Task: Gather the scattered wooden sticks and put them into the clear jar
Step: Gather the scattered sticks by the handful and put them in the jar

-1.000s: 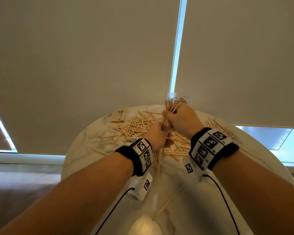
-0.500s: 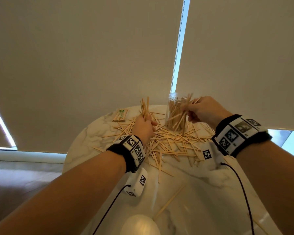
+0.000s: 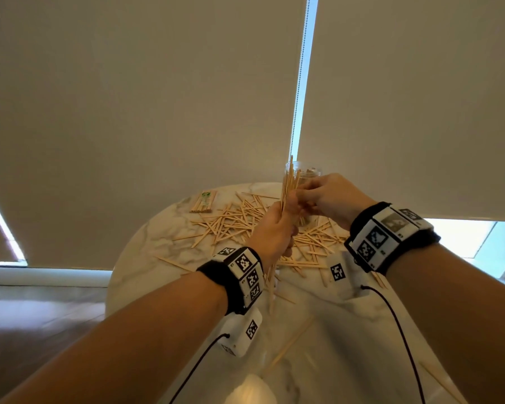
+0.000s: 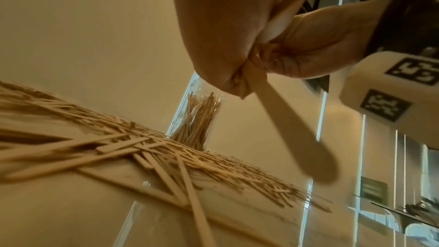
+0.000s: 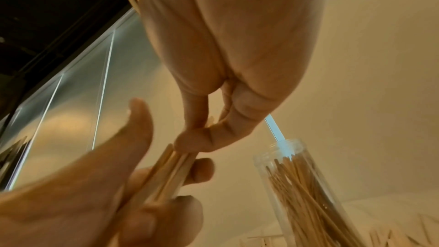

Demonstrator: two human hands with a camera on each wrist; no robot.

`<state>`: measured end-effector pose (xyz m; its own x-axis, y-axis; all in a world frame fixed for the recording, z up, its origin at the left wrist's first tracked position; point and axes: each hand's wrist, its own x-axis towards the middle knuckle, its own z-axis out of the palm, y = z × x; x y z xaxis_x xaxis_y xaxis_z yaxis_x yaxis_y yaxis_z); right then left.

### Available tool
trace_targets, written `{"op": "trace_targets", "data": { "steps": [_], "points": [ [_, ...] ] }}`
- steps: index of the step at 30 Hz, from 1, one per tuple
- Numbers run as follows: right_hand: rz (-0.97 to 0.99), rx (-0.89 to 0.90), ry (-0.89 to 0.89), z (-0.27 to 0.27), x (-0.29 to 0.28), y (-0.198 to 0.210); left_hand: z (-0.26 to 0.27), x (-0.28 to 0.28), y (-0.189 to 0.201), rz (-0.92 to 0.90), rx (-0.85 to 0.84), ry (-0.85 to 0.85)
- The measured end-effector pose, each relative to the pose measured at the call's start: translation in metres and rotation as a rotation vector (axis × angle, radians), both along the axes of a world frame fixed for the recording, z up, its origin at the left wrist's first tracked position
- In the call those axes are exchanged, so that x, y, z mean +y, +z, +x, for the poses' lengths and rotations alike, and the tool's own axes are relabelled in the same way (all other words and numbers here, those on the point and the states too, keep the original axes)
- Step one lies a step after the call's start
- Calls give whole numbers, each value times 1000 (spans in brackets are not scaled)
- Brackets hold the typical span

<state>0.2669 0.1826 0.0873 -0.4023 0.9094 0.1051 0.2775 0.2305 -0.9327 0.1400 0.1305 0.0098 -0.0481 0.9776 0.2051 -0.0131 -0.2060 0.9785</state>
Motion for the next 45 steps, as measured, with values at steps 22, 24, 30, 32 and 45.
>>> {"op": "trace_targets", "data": {
  "steps": [22,24,30,32,45],
  "points": [
    [186,-184,-256,1,-40,-11,-13,-5,16,-5,25,52],
    [74,-284,-100,0,-56,-28,-21,-1,20,5,-87,137],
    [-145,-202,132,-11,-80,-49,-21,-4,30,1,-406,168],
    [-104,-114,98,-13,-79,-48,-22,-10,30,-35,-471,101],
    [27,-121,27,-31,-81,-36,-12,-38,31,-61,-202,51]
  ]
}}
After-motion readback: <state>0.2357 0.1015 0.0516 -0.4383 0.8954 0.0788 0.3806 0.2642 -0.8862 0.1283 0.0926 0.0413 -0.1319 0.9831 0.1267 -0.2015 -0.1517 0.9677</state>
